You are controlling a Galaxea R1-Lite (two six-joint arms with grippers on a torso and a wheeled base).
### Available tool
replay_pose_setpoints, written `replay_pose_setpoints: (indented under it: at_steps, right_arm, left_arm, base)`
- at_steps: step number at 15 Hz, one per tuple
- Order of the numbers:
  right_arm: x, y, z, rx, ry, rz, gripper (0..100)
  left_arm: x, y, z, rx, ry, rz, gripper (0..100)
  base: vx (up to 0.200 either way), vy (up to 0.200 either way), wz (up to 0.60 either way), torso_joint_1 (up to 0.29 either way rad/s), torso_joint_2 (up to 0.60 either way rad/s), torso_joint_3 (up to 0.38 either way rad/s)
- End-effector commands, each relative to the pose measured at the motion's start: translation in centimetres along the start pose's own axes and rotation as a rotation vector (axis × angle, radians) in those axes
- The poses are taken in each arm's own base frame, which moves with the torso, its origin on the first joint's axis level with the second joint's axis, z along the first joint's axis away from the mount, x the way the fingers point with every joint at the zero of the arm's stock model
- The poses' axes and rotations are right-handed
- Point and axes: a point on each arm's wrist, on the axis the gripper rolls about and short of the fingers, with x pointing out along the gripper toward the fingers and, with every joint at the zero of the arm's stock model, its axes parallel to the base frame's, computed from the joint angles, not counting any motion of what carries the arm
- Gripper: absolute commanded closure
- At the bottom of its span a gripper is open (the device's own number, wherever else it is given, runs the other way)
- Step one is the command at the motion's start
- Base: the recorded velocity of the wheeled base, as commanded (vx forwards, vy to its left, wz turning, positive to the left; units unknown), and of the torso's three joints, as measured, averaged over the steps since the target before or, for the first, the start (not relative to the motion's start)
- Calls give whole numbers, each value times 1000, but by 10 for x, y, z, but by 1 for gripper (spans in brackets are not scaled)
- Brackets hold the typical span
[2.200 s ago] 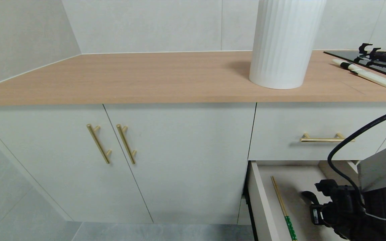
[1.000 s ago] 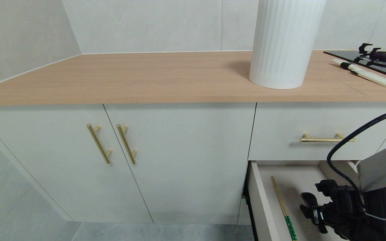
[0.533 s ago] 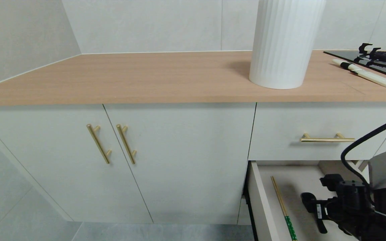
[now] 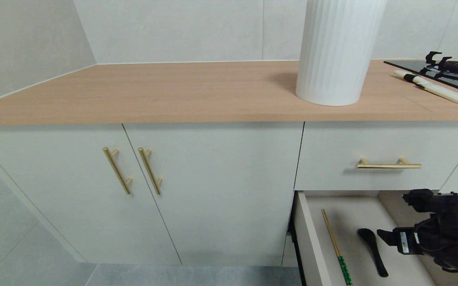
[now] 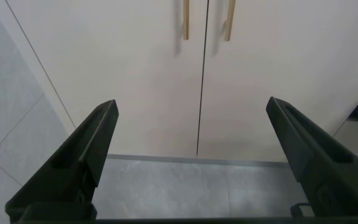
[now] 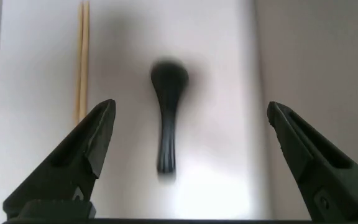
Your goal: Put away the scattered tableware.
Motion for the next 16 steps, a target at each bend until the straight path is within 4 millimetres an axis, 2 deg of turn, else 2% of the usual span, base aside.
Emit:
replay_pose_setpoints:
  at_steps: [1,3,5,7,12,16]
  right_arm:
    - [-70,-12,47,36,-111,21,0]
    - [-101,-16,56,57,-56,81,0]
    - [-122,-19,61,56,2,120,0]
    - [-132,-20,62,55,37,123,0]
    - [-138,-14,58,27,79,155,0]
    - [-139,-11,53,8,125,165,0]
  left_arm:
    - [0,0,0,1,1,1,0]
    - [0,0,0,1,1,1,0]
    - [0,0,0,-1,1,1,0]
    - [0,0,0,-1,1,1,0]
    - [0,0,0,-2,1,3,0]
    - [0,0,0,-2,1,1,0]
  base:
    - [0,0,0,0,0,0]
    - [0,0,0,0,0,0]
    - [0,0,0,0,0,0]
    - [0,0,0,0,0,0]
    - [0,0,0,0,0,0]
    - [-200,0,0,7,0,-2]
